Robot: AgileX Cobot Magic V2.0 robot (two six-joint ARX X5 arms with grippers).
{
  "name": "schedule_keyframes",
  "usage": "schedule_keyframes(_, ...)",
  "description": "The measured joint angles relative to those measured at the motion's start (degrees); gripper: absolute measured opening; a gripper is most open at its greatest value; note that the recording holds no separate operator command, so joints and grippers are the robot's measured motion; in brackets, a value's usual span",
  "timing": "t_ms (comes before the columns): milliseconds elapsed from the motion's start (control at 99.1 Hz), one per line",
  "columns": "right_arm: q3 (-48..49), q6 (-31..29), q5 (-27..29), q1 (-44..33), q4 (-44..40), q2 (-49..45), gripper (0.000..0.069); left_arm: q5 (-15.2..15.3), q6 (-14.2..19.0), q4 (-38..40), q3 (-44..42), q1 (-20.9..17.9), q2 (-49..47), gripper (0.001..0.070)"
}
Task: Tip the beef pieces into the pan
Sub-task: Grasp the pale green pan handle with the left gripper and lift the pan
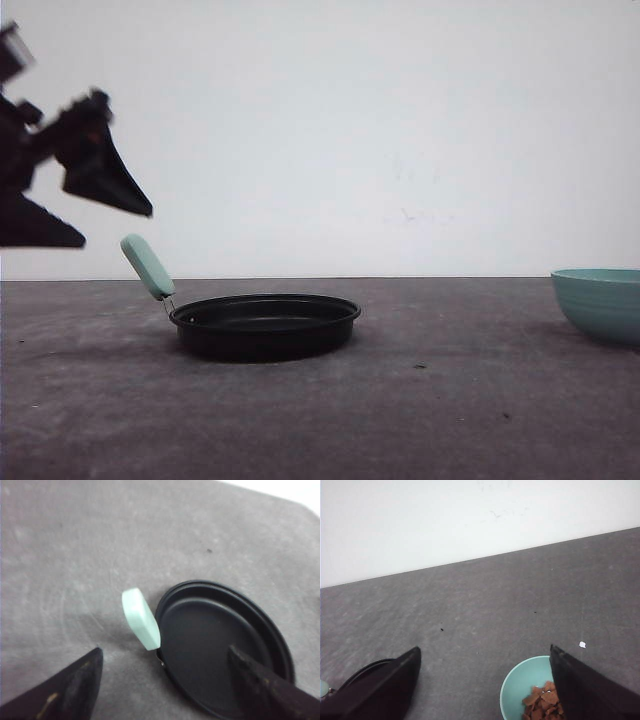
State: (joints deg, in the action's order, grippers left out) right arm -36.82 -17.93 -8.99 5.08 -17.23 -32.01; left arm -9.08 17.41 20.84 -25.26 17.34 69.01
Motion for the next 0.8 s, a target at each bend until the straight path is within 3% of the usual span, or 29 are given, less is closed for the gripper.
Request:
schedule_keyframes(343, 0.0, 0.1, 0.0, 0.0, 0.1, -0.4, 0.0510, 0.2, 2.9, 14.0, 0.0, 0.0, 12.0, 0.0479)
schedule_keyframes(636, 0.0, 0.1, 0.0, 0.0, 0.2, -1.3, 0.0510, 0.2, 3.2, 14.1, -5.5, 0.0, 18.3, 0.0473)
schedule_keyframes(798, 0.0, 0.1, 0.0, 0.0, 0.2, -1.8, 0.0510, 0.2, 3.8, 12.6, -7.7, 0.0, 20.3, 0.0380)
